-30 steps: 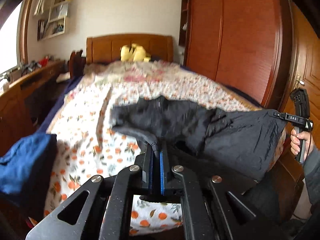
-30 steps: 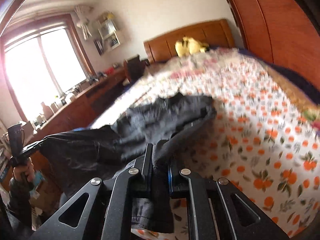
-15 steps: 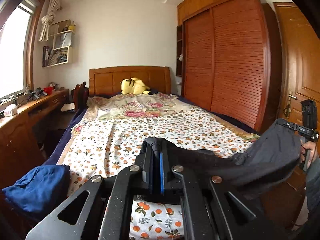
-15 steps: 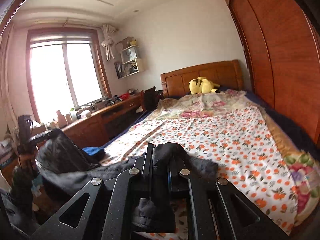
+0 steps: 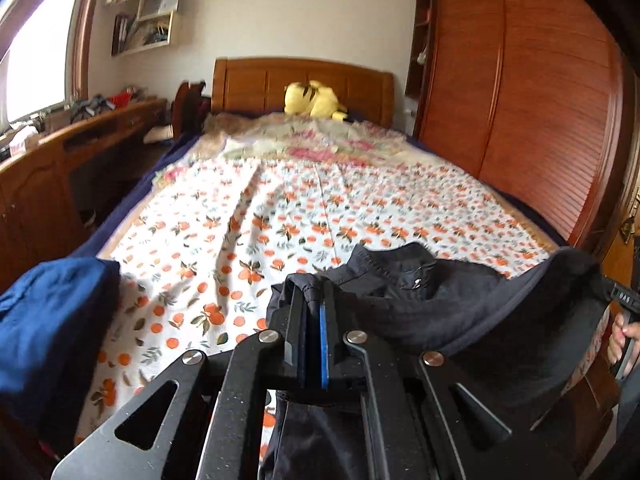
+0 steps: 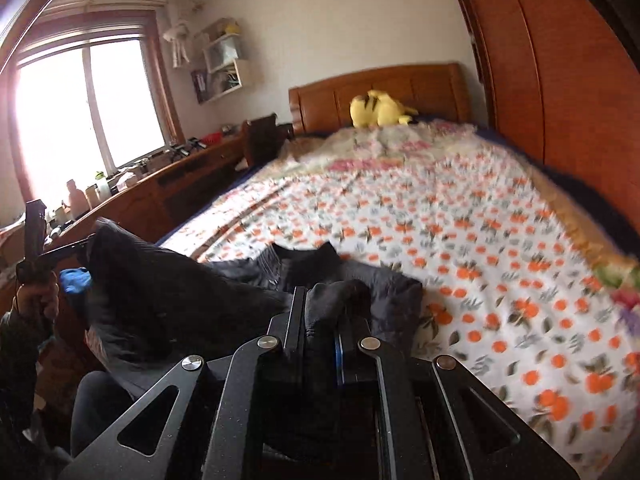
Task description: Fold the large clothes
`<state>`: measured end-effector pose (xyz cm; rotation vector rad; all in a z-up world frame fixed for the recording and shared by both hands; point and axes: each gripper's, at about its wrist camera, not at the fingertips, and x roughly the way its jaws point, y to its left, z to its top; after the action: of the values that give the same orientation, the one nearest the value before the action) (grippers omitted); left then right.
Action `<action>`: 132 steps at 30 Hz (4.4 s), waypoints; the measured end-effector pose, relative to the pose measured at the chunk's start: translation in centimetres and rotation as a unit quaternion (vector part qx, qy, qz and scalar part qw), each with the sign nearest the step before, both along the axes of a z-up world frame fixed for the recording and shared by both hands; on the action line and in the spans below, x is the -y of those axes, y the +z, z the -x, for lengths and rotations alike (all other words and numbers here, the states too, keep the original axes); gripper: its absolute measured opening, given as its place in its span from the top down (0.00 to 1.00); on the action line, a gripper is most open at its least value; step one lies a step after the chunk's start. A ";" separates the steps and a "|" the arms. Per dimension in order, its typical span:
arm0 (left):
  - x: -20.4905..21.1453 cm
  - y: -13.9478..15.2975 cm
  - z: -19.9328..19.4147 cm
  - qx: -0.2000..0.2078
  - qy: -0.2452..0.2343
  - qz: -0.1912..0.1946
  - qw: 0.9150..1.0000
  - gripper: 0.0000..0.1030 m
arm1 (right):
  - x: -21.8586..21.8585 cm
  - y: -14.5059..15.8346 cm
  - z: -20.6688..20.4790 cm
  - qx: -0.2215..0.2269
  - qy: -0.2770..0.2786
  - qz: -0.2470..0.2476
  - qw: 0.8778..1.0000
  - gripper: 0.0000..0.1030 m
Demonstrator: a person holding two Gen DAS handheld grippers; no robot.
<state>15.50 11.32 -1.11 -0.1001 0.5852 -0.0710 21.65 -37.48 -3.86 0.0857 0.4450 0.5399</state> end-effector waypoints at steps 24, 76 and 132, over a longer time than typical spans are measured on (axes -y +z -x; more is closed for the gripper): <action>1.3 -4.8 -15.1 0.008 -0.005 0.005 1.000 0.95 | -9.6 -1.2 -21.1 -0.052 -0.081 0.084 0.992 0.90; -3.0 -2.2 -12.6 0.037 -0.048 -0.004 0.998 0.27 | -29.9 1.2 -22.4 -0.104 0.046 0.236 0.965 0.55; 1.2 -3.0 -13.5 0.028 -0.102 -0.011 0.994 0.27 | -19.2 4.6 -24.1 -0.073 -0.063 0.200 0.975 0.51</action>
<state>28.97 10.16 -4.06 -0.0158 0.5381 -0.2656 45.80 -18.25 0.76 -0.2341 0.6809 0.3124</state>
